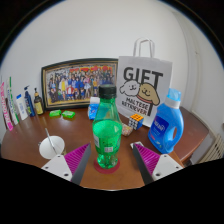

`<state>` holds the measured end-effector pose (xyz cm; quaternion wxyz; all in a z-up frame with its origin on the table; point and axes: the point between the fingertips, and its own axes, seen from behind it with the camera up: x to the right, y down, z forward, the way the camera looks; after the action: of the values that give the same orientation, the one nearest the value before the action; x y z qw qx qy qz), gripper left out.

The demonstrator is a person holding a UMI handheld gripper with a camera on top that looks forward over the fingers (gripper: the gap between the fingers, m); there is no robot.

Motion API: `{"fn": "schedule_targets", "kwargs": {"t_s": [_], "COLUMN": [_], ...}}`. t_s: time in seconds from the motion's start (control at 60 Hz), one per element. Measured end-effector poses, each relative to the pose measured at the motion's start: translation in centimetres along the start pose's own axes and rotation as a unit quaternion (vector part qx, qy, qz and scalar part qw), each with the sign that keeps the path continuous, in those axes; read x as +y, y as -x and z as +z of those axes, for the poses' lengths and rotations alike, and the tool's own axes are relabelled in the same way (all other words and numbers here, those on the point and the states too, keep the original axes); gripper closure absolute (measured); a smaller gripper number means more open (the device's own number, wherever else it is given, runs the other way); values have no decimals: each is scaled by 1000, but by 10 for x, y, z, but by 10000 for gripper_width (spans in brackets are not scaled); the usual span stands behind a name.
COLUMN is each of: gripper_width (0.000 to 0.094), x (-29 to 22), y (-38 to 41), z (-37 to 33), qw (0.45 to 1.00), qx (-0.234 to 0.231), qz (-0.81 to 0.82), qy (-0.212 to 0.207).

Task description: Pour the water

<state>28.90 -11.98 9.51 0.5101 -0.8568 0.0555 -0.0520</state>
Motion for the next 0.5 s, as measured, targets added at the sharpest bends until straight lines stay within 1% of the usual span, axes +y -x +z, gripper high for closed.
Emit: {"fn": "schedule_targets", "kwargs": {"t_s": [0.067, 0.167, 0.35, 0.5], "gripper_width": [74, 80, 82, 82], "x": [8, 13, 11, 4], "y": [0, 7, 27, 45], "z": [-23, -67, -154, -214], "qw": [1000, 998, 997, 996], "qx": [12, 18, 26, 31], "qz": [-4, -12, -30, -31], "qy": [26, 51, 69, 72]}}
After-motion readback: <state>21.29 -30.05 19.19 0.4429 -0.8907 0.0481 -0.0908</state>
